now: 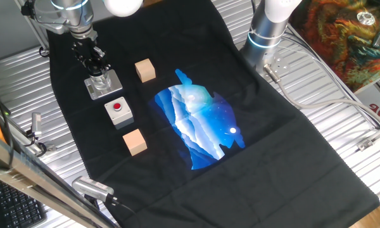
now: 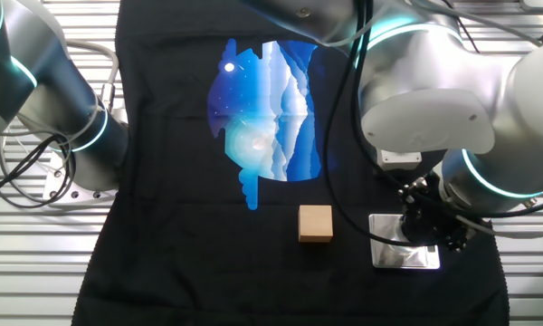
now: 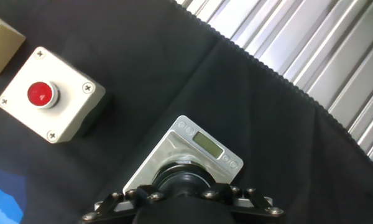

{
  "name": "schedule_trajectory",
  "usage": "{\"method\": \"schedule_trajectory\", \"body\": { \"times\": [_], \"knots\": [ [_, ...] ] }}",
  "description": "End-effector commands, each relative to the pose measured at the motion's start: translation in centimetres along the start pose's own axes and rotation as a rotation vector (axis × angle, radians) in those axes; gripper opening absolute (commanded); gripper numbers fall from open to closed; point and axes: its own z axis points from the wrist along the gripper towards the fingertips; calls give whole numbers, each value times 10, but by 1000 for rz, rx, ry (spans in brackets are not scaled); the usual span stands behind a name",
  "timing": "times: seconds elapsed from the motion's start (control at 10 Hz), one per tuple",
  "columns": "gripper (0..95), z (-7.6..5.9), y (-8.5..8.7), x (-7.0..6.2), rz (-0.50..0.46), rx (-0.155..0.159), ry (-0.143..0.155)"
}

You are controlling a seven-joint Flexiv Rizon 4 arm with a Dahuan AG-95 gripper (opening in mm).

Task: Screw the lid onto the jar

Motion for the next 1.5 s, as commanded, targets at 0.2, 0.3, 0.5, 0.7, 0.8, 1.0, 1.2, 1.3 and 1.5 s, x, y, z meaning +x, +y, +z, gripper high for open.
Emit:
{"method": "schedule_trajectory", "body": {
  "times": [0.2,0.3,0.5,0.7,0.8,1.0,1.2,1.3,1.5],
  "knots": [
    [0,1,-1,0,26,1,3],
    [0,1,-1,0,38,-9,-1],
    [0,1,-1,0,51,-1,4],
    [0,1,-1,0,65,-7,6],
    [0,1,-1,0,72,-12,6],
    [0,1,-1,0,78,-7,6],
    [0,1,-1,0,103,-12,7],
    [0,1,-1,0,132,-15,6],
    [0,1,-1,0,174,-19,1]
  ]
}}
